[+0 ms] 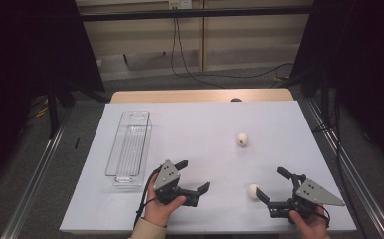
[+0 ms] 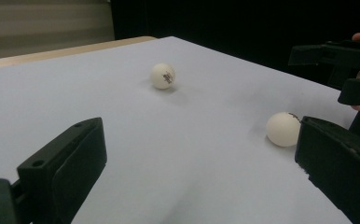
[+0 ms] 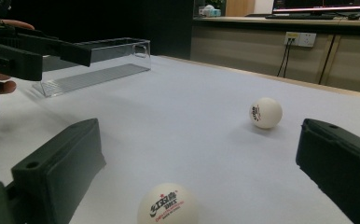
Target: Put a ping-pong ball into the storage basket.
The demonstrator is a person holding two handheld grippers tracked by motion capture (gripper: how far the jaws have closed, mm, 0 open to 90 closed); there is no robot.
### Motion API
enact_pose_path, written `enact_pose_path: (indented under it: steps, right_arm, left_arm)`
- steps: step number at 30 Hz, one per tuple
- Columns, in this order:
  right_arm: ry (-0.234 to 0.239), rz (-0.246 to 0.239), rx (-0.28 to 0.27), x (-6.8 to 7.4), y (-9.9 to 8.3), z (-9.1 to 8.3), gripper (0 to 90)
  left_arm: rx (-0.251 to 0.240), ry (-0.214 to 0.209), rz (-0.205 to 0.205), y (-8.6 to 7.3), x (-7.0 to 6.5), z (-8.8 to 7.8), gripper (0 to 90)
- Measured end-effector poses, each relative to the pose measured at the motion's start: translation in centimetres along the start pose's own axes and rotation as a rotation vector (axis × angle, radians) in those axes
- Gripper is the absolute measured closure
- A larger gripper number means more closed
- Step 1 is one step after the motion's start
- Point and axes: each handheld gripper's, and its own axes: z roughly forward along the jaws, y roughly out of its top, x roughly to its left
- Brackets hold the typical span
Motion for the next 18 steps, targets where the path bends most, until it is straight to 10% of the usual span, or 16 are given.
enact_pose_path:
  steps: [18]
  right_arm:
    - [-0.001,-0.001,-0.001,0.0,0.0,0.0,0.1]
  left_arm:
    - [0.023,-0.032,0.018,0.2,-0.8,1.3,2.1]
